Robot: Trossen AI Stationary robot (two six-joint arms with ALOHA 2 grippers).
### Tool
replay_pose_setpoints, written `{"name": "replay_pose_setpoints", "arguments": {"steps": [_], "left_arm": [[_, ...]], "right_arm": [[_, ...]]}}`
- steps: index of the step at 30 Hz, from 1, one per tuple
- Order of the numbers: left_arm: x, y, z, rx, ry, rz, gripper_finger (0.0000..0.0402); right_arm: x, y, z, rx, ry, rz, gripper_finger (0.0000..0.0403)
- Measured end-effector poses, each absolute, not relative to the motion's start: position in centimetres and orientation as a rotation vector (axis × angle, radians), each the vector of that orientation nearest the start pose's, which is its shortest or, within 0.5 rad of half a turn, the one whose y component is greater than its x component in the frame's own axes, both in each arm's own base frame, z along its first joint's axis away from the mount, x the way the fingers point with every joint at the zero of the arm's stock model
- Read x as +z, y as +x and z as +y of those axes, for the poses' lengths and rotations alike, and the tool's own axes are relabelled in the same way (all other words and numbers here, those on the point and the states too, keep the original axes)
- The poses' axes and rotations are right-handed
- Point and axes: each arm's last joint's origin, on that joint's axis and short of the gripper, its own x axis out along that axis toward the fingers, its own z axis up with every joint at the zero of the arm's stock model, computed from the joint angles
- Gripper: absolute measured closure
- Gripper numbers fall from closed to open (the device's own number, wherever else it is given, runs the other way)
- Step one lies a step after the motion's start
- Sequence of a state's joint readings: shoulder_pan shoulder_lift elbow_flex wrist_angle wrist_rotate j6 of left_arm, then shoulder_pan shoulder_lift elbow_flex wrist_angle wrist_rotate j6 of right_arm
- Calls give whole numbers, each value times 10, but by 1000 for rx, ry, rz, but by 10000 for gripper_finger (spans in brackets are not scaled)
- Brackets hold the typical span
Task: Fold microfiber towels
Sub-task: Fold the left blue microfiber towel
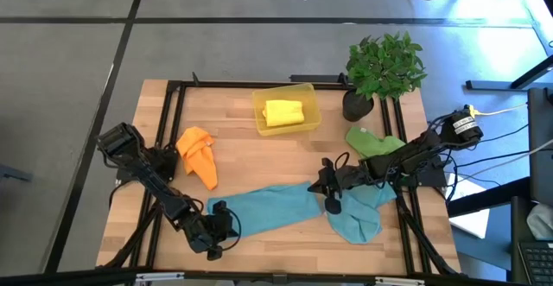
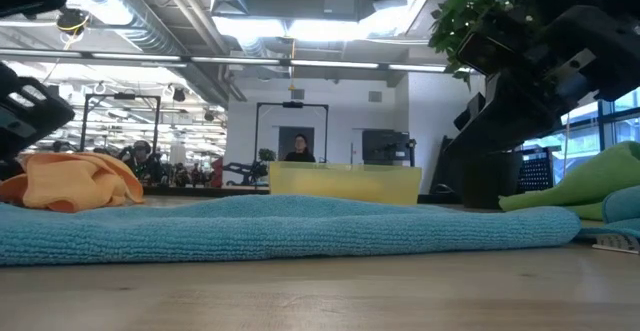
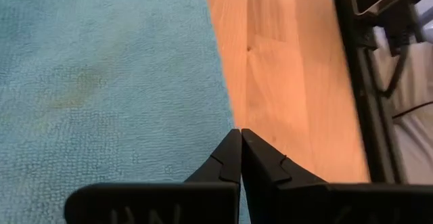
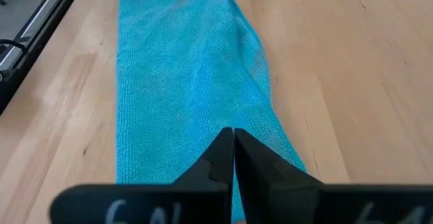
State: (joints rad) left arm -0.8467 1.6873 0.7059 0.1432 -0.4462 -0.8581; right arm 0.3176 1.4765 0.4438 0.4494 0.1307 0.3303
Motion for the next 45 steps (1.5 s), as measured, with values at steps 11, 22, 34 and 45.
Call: {"name": "replay_pose_setpoints", "arguments": {"steps": [11,22,34,45], "left_arm": [[132,214,-221,-117,-373,809,401],[123,208,-217,-97,-427,968,401],[119,202,-211,-25,-473,1111,401],[116,200,-204,21,-441,1167,401]], "right_arm": [[134,241,75,84,192,593,387],[126,242,72,-44,207,600,397],[103,266,62,-100,184,811,399],[114,278,61,-154,145,954,400]]}}
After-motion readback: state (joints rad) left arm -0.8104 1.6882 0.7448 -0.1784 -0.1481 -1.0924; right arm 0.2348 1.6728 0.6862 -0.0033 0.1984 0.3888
